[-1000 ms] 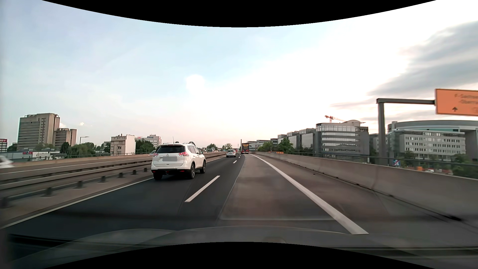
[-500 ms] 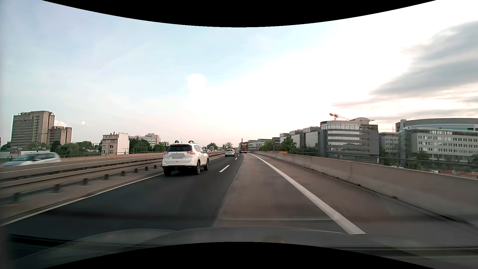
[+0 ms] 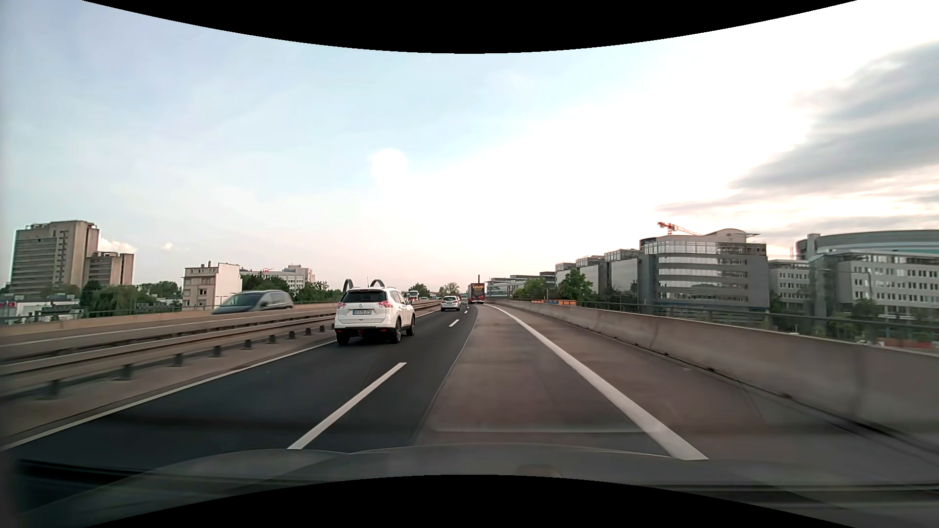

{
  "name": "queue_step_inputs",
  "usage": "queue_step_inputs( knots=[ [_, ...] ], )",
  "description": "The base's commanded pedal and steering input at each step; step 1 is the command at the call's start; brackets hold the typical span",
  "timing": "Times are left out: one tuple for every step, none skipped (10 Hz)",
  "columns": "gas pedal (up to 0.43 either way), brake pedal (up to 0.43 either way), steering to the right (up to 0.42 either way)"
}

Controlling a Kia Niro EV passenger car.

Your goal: Follow the waypoints while adhering to traffic rules and regulations

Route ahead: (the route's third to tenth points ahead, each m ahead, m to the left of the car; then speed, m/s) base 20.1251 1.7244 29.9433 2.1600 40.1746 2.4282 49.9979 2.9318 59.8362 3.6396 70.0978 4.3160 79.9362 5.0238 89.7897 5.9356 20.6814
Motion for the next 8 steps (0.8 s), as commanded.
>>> queue_step_inputs(
  knots=[
    [0.157, 0.0, -0.007],
    [0.157, 0.0, -0.007],
    [0.157, 0.0, -0.007],
    [0.157, 0.0, -0.007],
    [0.157, 0.0, -0.007],
    [0.157, 0.0, -0.007],
    [0.157, 0.0, -0.008],
    [0.157, 0.0, -0.009]
  ],
)
